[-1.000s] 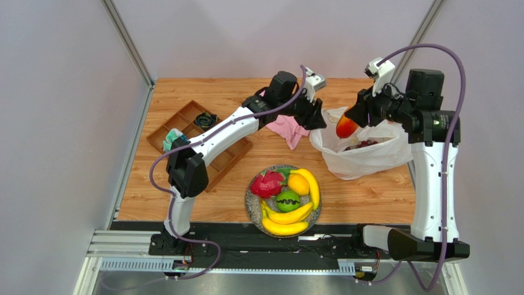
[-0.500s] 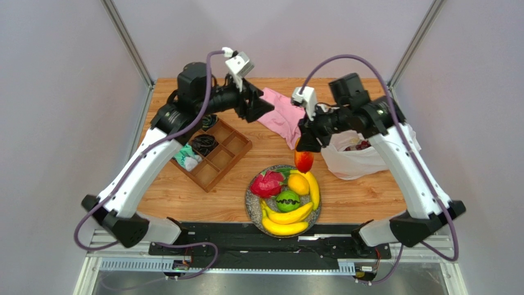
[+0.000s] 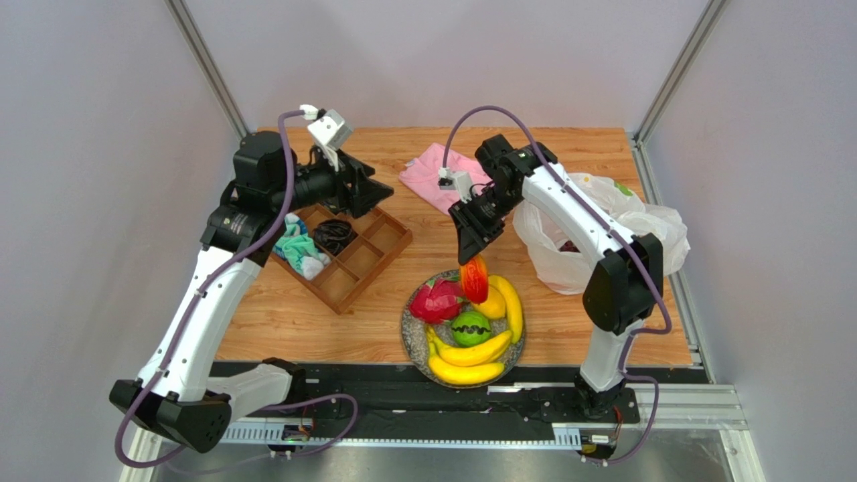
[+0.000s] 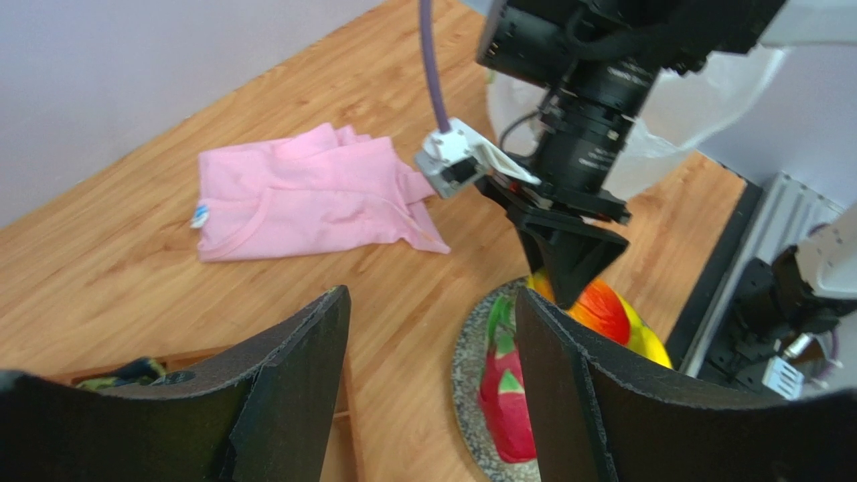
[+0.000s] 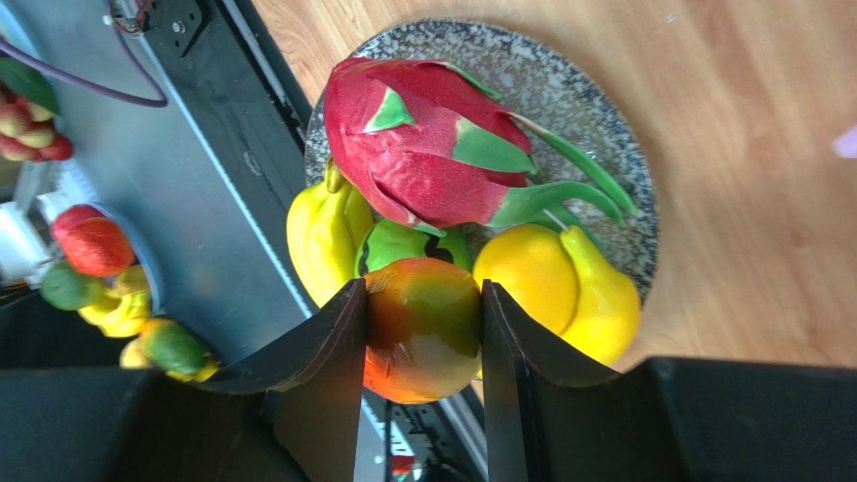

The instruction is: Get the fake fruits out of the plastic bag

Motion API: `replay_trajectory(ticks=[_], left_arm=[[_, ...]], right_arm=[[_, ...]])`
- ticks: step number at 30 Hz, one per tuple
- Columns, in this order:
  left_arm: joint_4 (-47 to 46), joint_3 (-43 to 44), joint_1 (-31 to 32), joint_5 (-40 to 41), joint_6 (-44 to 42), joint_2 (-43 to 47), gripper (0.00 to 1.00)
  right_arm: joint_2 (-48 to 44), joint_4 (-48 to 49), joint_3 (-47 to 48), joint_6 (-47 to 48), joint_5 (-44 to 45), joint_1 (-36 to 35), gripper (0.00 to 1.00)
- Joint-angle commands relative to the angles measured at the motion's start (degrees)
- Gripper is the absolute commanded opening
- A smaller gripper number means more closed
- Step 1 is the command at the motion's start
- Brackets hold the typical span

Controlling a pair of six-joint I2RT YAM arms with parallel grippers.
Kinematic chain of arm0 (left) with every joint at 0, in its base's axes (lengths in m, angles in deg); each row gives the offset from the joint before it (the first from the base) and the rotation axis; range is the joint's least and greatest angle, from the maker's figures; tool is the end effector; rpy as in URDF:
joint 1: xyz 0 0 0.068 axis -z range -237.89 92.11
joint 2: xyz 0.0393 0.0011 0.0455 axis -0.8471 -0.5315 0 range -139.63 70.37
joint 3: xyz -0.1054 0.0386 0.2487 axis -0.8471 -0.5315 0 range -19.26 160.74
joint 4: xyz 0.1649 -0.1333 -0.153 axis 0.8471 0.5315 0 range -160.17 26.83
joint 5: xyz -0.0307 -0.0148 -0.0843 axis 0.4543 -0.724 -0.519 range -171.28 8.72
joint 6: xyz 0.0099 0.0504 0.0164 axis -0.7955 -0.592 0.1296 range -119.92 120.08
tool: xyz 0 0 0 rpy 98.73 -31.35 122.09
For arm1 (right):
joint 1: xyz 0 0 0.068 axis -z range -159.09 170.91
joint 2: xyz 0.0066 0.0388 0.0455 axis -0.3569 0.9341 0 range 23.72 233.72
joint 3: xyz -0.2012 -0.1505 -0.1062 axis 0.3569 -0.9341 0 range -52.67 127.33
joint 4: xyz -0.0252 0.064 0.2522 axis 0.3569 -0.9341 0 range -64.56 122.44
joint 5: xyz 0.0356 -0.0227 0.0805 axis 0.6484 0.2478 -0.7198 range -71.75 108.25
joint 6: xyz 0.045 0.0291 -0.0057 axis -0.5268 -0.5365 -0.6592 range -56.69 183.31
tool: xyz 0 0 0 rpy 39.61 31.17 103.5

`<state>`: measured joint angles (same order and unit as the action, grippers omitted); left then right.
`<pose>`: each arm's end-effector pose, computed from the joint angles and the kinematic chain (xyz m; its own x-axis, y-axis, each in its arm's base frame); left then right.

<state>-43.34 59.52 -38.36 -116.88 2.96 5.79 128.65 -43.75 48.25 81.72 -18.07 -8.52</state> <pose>0.2097 -0.0963 0.4478 -0.2461 0.0440 -0.9683 0.7959 0.5793 -0.1760 0.2980 0.1923 0.3102 -0.6615 -0.6654 -0.3460 -0.7301 0.4659 0.4999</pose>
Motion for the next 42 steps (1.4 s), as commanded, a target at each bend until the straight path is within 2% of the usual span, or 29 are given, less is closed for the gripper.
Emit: replay_trajectory(ticks=[1,6,9,15,17,19,23,26,28,29,32,38,39,40,42], left_arm=[[-4.6,-0.6,-4.9,-2.7,1.7,-0.5,0.7],[-4.6,-1.8,-5.2,-3.9,1.8,-1.3,0.7],[-6.3,-3.3,-5.2,-4.4,3.0,-1.5,0.7],[-6.4,-3.1,-5.2,-5.3,4.0,-2.7,0.69],[-6.9,-2.9,-5.2,-5.5,4.2,-3.4,0.69],[-7.5,-2.8,-5.2,-5.6,4.6,-4.1,0.69],[-7.8,-2.3,-5.2,-5.7,4.9,-5.0,0.69],[-8.1,-2.3,-5.2,-6.1,5.3,-5.8,0.68],[-8.7,-2.5,-5.1,-6.6,6.0,-6.3,0.68],[-8.9,-2.6,-5.1,-6.7,6.2,-6.4,0.68],[-9.3,-2.9,-5.1,-6.9,6.6,-6.5,0.68],[-9.9,-3.3,-5.1,-7.5,7.0,-6.9,0.68],[-10.0,-3.3,-5.1,-7.6,7.1,-6.9,0.68],[-10.3,-3.4,-5.1,-7.6,7.3,-7.0,0.68],[-10.6,-3.4,-5.1,-8.1,7.6,-7.1,0.68]], right_arm=[[2.6,-0.5,-0.5,-5.2,-4.7,0.6,0.25],[3.3,2.7,-8.1,-10.5,-7.0,0.7,0.28],[4.6,3.4,-9.0,-10.7,-6.5,0.7,0.31],[9.1,4.5,-5.8,-11.1,-6.9,1.1,0.28],[9.9,4.2,-4.8,-10.9,-6.4,1.3,0.31],[10.8,4.1,-4.6,-10.7,-5.7,1.7,0.39],[11.9,4.8,-4.6,-10.4,-4.6,2.0,0.4],[13.0,5.4,-3.9,-10.4,-3.9,2.0,0.45],[13.5,5.8,-2.8,-10.6,-3.7,2.0,0.51],[14.2,6.0,-2.4,-11.3,-3.7,2.0,0.59],[14.4,6.4,-0.8,-12.3,-2.6,2.1,0.72],[12.3,5.8,-1.5,-12.0,-0.5,2.2,0.81],[11.4,5.8,-1.6,-12.1,-0.4,2.2,0.86],[11.0,5.7,-1.7,-12.3,0.1,2.2,1.0],[9.8,5.4,-1.5,-12.3,2.4,2.3,1.0]])
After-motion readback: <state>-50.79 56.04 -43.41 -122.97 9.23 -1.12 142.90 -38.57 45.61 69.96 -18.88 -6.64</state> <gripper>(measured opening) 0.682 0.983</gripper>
